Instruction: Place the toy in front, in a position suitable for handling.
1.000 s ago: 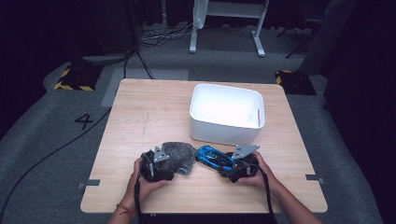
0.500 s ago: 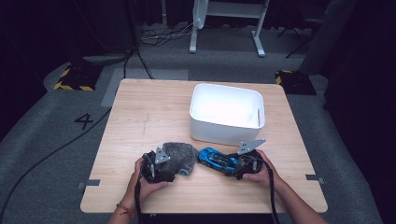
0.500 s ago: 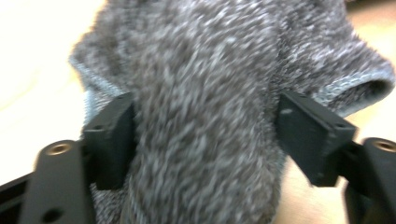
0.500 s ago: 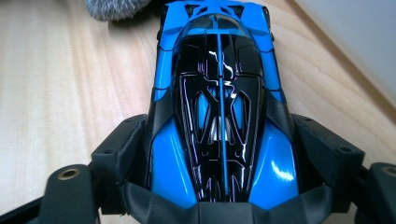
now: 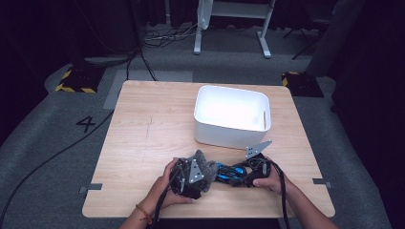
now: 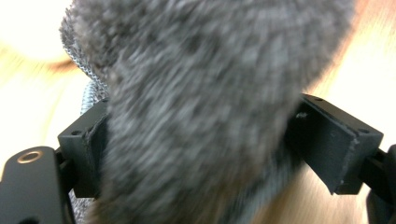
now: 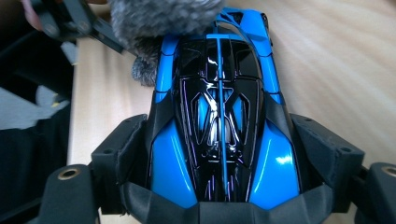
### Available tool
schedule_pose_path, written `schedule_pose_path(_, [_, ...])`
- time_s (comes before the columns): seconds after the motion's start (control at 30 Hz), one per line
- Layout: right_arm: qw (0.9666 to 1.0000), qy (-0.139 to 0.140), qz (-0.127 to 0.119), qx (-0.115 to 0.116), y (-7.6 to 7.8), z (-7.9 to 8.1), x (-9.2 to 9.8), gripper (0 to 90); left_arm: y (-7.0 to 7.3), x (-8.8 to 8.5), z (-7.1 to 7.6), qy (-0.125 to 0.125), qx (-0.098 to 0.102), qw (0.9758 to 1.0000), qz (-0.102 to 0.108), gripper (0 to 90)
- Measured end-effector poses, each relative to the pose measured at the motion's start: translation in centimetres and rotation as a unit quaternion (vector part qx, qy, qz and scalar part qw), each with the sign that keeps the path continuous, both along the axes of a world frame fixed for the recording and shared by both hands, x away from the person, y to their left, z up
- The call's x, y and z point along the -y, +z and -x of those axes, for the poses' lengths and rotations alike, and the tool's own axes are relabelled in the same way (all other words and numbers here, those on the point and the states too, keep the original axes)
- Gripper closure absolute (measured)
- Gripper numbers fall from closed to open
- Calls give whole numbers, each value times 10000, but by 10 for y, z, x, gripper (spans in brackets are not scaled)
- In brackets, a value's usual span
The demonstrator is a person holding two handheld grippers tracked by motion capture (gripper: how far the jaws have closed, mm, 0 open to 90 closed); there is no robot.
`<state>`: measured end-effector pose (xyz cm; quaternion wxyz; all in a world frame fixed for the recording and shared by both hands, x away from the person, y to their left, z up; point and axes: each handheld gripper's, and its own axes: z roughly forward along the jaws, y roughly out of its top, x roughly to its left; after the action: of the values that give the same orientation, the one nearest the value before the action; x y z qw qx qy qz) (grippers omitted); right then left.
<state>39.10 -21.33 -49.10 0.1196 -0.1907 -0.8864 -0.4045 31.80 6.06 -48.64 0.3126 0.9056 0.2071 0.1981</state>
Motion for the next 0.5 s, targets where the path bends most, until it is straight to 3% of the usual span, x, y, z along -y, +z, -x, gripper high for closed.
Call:
schedule_pose_path(0.13, [9996, 196, -18, -183, 0, 3, -4, 246, -1, 14, -7, -308, 27, 9992, -253, 126])
schedule_pose_path(0.17, [9996, 215, 25, -161, 0, 3, -4, 246, -2, 16, -9, -480, -38, 9982, -348, 143])
schedule_pose_path(0.27, [9997, 205, 9, -163, -1, 3, -4, 245, 0, 17, -14, -679, -242, 9969, -318, 239])
schedule_pose_path(0.33, [9997, 176, 9, -180, -1, 2, -2, 244, 0, 16, -13, -751, -237, 9965, -286, 315])
schedule_pose_path(0.5, [10000, 59, -7, 48, 0, 2, -1, 212, 1, 15, -15, -760, -242, 9966, -229, 349])
